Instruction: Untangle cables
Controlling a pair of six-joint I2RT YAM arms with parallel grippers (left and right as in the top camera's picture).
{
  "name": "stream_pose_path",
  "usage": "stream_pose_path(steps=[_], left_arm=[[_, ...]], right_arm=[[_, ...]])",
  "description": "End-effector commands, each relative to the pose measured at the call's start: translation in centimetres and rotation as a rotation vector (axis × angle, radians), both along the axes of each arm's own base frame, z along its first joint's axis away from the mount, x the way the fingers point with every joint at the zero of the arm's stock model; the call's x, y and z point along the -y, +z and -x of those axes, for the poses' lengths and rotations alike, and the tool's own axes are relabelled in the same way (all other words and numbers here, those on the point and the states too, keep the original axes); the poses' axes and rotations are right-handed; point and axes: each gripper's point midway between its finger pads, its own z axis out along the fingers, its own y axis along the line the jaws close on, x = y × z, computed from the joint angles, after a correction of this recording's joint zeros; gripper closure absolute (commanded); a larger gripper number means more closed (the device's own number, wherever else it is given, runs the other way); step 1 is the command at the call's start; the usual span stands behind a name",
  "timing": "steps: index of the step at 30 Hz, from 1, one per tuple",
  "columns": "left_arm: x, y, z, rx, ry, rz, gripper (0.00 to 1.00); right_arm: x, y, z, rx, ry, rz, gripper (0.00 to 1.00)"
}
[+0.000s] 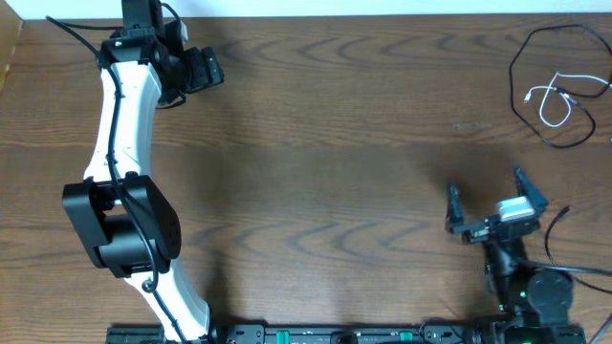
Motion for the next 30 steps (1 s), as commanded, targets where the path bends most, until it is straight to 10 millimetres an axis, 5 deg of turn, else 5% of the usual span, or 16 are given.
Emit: stream_pose_path(steps=[1, 9, 30], left_arm=[[-0.2, 1.6, 0.0, 0.037, -0.006, -0.019, 0.09], [-0.2, 1.6, 0.0, 0.037, -0.006, -0.020, 0.09], [-0.2, 1.6, 0.0, 0.037, -0.006, -0.020, 0.09]], right_arm=[[0.5, -2.7, 0.2, -0.004, -0.024, 0.002, 0.01], [0.4, -8.1, 0.4, -0.174, -0.020, 0.019, 0.01], [0.4, -8.0, 0.4, -0.169, -0.020, 0.018, 0.01]])
